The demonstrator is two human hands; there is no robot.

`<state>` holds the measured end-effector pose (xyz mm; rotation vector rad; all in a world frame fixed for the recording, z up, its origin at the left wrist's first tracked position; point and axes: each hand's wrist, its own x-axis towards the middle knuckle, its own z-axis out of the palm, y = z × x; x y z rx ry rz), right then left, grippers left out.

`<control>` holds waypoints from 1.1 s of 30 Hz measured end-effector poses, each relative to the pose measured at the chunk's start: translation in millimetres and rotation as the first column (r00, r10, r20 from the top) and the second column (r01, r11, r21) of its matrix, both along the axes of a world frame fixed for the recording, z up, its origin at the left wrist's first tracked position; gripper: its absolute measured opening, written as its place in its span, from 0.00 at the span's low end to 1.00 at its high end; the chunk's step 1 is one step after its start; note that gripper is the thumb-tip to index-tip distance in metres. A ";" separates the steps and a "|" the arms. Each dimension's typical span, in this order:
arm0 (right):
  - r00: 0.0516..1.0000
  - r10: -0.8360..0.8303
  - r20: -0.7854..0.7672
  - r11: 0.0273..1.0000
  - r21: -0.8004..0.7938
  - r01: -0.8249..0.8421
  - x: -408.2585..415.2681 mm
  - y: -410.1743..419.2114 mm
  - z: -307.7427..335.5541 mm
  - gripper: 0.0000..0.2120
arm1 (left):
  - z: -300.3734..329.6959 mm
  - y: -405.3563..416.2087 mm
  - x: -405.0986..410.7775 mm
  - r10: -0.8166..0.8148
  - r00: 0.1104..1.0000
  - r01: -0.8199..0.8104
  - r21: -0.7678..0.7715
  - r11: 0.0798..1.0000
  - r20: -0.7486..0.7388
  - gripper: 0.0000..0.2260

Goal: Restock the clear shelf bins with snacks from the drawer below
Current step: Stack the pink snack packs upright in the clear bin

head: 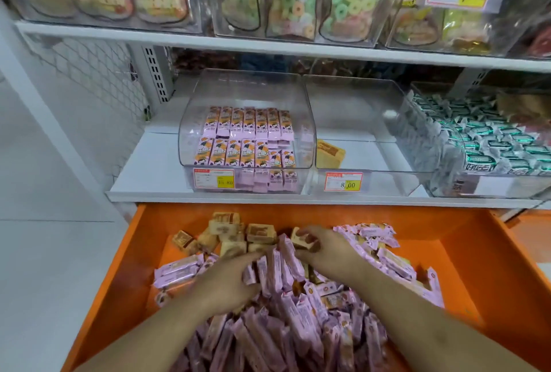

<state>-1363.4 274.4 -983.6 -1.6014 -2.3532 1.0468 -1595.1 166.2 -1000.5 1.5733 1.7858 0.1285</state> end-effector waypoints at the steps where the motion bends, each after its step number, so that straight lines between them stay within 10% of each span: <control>1: 1.000 0.006 -0.004 1.000 0.001 -0.006 -2.0 4.1 -12.7 0.17 | -16.1 3.6 -0.9 0.023 1.000 -0.024 -0.026 0.999 -0.008 0.34; 17: 0.986 -0.029 0.166 1.000 0.008 0.029 -41.5 33.8 -154.3 0.28 | -141.2 51.0 -9.7 0.158 0.985 -0.159 -0.001 0.987 -0.066 0.24; 33: 0.997 0.027 -0.073 0.998 -0.055 -0.031 -27.8 1.5 -48.2 0.17 | -47.8 34.0 -3.3 0.376 0.862 -0.439 0.131 0.889 0.340 0.12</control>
